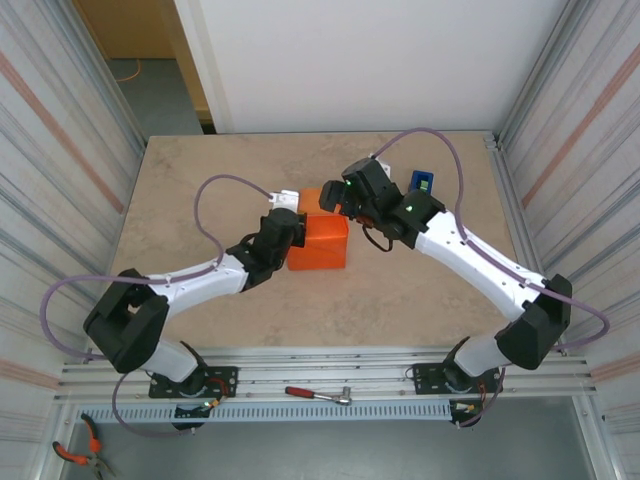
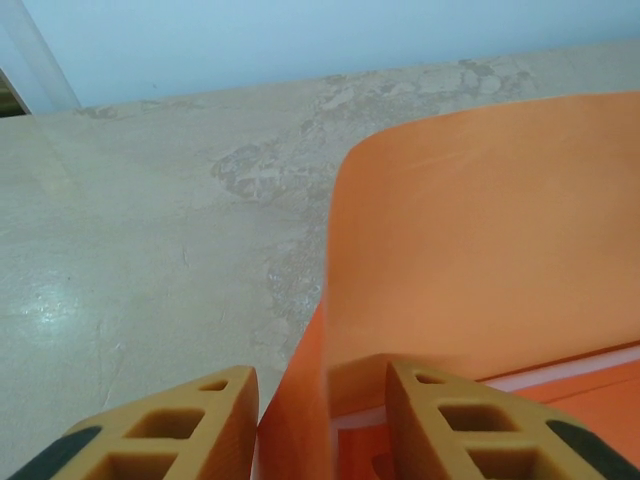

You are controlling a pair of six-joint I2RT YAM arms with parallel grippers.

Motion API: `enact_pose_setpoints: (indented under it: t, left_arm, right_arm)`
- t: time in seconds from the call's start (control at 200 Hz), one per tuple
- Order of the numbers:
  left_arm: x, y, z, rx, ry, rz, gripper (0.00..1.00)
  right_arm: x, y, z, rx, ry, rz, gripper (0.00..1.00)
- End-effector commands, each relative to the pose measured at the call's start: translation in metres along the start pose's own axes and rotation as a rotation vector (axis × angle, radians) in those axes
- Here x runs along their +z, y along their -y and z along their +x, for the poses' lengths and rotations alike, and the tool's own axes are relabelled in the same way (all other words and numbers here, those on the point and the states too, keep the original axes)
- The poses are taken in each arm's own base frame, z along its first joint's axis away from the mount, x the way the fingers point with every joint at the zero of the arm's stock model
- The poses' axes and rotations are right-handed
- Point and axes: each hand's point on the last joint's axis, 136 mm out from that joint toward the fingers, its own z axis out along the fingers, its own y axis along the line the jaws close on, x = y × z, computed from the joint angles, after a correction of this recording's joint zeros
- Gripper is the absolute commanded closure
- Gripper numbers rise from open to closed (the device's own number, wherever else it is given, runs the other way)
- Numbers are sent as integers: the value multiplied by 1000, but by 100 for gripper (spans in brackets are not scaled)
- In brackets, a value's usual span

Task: Wrap the gift box in paper
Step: Fold the wrapping paper for the gift box.

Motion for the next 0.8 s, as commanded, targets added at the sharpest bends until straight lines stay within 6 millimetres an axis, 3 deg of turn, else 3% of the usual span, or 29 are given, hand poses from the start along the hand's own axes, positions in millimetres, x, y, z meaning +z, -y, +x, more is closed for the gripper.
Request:
enact_pose_setpoints:
  t: [0.0,0.406,0.797]
  left_arm:
    - [6,1,22,78,-47,-33,62]
    - [9,-1,37,58,-59,-38,65]
    - [4,-8,38,53,-53,-55,71]
  right_arm:
    - [-32,-6,-23,73,78,-24,1]
    - [-67,-41,-33,148,89,-242,1]
    - [-78,-40,-35,140,110,-308,1]
